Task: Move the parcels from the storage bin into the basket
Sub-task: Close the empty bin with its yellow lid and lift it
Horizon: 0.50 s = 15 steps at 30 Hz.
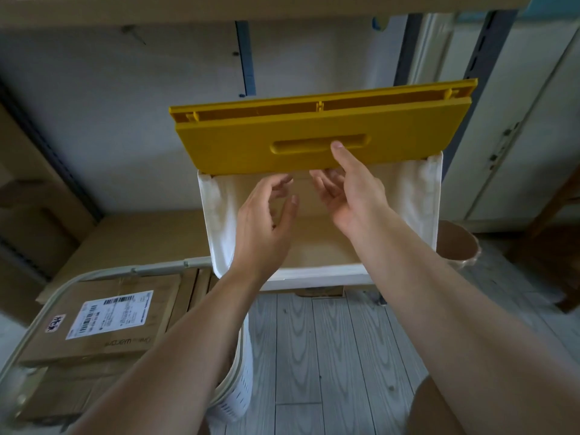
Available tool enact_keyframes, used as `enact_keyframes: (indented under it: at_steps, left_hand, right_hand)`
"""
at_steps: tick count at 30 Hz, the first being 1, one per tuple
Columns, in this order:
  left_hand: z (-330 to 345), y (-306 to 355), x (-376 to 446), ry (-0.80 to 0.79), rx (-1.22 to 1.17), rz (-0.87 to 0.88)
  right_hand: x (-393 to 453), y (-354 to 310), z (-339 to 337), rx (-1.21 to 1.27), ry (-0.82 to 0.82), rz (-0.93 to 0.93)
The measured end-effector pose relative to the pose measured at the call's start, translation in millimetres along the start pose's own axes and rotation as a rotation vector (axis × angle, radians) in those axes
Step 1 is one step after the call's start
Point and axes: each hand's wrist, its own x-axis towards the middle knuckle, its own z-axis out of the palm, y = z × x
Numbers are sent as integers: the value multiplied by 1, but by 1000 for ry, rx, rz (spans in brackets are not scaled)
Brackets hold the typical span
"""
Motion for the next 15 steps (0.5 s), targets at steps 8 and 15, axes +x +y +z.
enact_keyframes:
  at_steps: [8, 15]
  left_hand:
    - [-21, 26, -5, 140, 26, 249]
    - [-58, 15, 2, 496, 136, 99]
  right_hand:
    - [-13, 13, -6, -180, 41, -130]
    - [-36, 11, -18, -200, 1, -226]
